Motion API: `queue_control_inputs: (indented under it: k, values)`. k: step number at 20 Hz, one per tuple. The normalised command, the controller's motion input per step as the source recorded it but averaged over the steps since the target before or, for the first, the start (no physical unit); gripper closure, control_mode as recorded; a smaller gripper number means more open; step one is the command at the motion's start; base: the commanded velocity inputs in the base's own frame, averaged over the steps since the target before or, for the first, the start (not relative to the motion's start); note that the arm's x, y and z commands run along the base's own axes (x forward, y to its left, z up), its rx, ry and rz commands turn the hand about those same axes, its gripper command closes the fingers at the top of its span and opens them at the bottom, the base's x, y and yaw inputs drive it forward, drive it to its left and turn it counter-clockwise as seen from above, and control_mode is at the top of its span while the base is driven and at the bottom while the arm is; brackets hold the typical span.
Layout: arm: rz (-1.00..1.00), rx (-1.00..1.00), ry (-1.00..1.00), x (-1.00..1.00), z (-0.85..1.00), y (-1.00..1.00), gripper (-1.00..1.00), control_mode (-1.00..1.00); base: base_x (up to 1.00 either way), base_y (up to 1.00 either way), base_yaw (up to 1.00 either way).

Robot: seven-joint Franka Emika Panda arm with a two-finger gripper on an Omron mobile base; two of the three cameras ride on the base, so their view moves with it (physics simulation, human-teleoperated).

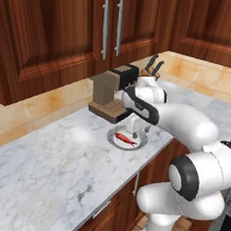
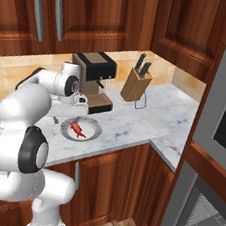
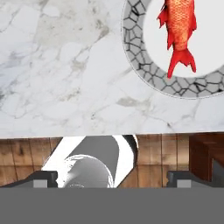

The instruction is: Take the fish from the oven and place it on the plate on the counter.

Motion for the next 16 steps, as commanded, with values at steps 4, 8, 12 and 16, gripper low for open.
queue_control_inputs:
  k: [4,8,12,16]
  values:
    - [-0.01,0.03,-0.11,-1.0,0.58,-0.05,-1.0,-1.0,0.0,0.0,0.0]
    - [-0.01,0.02,-0.26,-0.94,0.71,-0.09,-1.0,-1.0,0.0,0.0,0.0]
    - [-0.02,0.02,-0.4,-0.69,0.81,-0.16,-1.0,-1.0,0.0,0.0,0.0]
    - [0.0,0.07,-0.22,-0.68,0.92,-0.14,-1.0,-1.0,0.0,0.0,0.0]
